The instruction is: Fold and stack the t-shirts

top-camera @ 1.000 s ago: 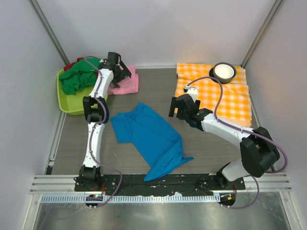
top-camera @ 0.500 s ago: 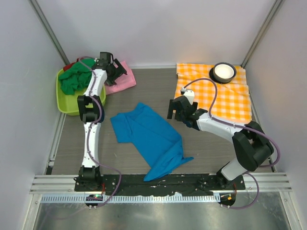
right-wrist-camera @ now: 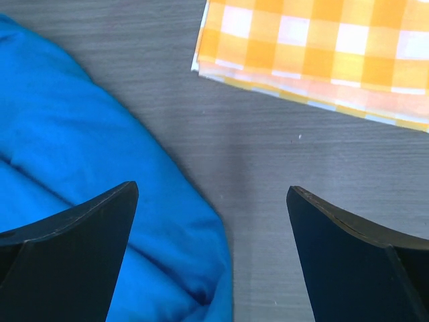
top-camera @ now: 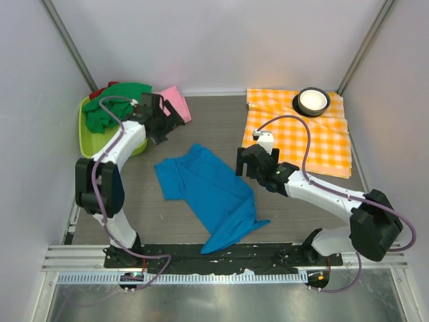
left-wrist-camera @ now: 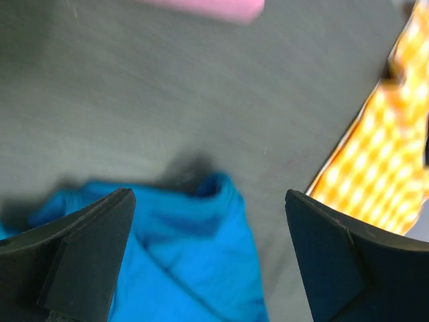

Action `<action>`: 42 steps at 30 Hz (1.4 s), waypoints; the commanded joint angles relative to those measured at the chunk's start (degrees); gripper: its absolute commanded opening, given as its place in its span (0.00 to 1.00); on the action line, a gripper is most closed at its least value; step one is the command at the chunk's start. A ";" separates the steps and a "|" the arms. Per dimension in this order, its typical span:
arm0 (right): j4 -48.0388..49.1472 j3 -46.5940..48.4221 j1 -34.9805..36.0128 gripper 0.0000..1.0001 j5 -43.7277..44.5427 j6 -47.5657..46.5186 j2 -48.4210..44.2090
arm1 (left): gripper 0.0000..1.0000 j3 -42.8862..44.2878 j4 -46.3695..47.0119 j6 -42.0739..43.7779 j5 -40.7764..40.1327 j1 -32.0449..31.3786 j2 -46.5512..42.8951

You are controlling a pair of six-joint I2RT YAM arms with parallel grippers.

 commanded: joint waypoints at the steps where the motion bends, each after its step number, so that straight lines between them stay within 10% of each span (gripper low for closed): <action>1: -3.82 -1.87 3.57 1.00 3.85 0.90 -8.17 | 1.00 -16.45 5.43 -1.77 -11.79 -6.48 -12.76; 11: -9.37 -3.11 11.65 1.00 8.07 3.19 -16.88 | 1.00 -39.18 2.45 -4.58 -23.60 -8.78 -33.27; 25: -10.51 -3.54 15.62 1.00 10.10 4.34 -15.66 | 0.92 -33.83 6.48 -4.14 -29.41 -8.52 -16.06; 34: -10.60 -4.51 15.62 1.00 11.50 4.51 -15.66 | 0.67 -33.12 8.95 -4.32 -30.12 -8.43 -9.37; 42: -10.60 -4.95 15.62 1.00 11.50 5.56 -16.01 | 0.22 -35.76 9.56 -4.49 -30.73 -8.43 -8.83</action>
